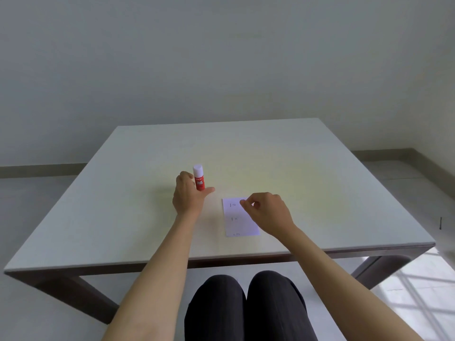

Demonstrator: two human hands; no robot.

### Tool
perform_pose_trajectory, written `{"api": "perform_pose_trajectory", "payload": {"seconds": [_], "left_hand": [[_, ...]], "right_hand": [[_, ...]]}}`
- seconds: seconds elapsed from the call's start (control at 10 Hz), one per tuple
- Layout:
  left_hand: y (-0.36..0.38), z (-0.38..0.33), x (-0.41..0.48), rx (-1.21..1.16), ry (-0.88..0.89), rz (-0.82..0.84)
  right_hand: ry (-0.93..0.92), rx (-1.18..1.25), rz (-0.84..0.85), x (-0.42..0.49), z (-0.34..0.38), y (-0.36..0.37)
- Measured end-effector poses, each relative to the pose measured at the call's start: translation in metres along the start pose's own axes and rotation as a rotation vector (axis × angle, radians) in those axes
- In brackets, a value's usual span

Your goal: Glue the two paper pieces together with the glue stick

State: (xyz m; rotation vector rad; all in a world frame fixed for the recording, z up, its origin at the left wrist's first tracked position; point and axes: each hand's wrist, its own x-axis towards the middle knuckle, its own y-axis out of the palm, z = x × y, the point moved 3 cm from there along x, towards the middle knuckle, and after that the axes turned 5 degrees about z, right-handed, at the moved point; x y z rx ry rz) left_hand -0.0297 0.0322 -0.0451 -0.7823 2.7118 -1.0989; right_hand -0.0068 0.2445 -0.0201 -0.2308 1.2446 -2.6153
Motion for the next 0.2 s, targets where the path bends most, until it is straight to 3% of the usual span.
{"api": "perform_pose_trajectory", "payload": {"seconds": [0.1, 0.2], "left_hand": [[-0.004, 0.006, -0.004, 0.033, -0.016, 0.066], [-0.023, -0.008, -0.008, -0.075, 0.050, -0.087]], "right_hand": [[0.025, 0.009, 0.037, 0.001, -0.004, 0.004], [0.053, 0.000, 0.075, 0.009, -0.002, 0.003]]}}
